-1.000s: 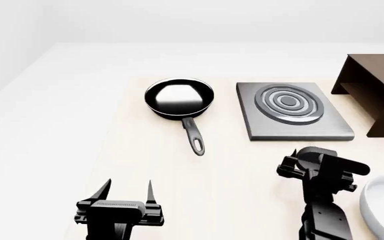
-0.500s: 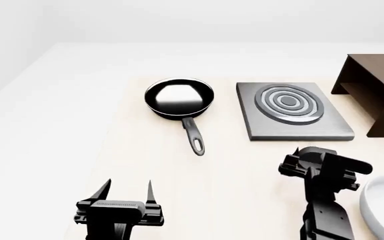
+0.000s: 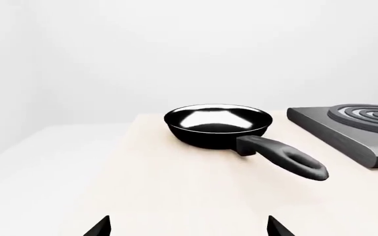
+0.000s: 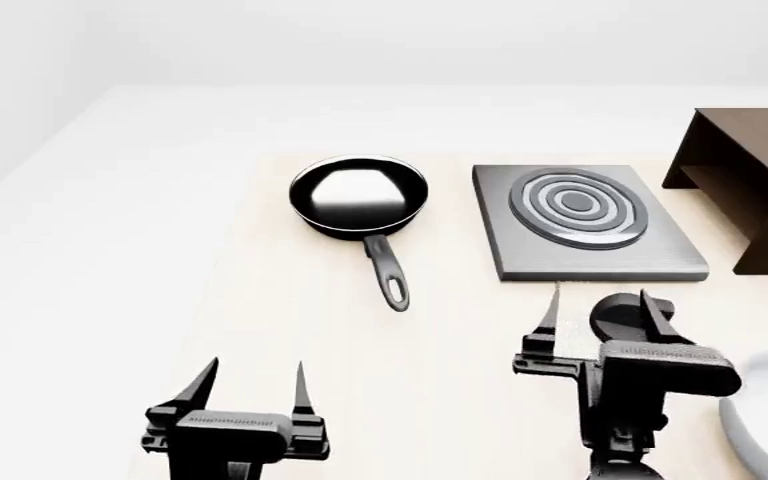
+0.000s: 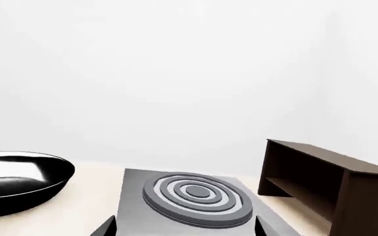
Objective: Turn on the stove.
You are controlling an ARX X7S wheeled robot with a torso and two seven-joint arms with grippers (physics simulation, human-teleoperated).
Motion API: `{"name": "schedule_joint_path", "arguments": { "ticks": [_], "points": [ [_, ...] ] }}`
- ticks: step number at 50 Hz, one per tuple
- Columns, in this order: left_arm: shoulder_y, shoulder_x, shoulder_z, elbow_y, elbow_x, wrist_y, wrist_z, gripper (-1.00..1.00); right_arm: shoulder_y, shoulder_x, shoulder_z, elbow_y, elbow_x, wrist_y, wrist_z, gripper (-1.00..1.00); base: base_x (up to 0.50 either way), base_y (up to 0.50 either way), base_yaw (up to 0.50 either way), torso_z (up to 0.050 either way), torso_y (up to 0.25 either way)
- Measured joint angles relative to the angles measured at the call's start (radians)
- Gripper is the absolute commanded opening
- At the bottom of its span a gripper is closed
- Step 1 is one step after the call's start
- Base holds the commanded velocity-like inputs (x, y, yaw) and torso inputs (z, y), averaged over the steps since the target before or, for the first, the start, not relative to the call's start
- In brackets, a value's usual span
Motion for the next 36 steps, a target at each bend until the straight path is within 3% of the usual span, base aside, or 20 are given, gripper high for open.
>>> {"name": "schedule_joint_path", "arguments": {
  "ticks": [16, 36],
  "points": [
    [0.132, -0.042, 0.027, 0.225, 0.131, 0.028, -0.085, 1.0, -0.323, -0.028, -0.111, -0.399, -0.152, -0.112, 0.098, 1.0, 0.0, 0.0, 0.0, 0.0, 0.0],
    [0.202, -0.07, 0.043, 0.336, 0.183, 0.052, -0.119, 1.0, -0.45, -0.01, -0.171, -0.526, -0.222, -0.173, 0.166, 1.0, 0.0, 0.0, 0.0, 0.0, 0.0]
  ]
}}
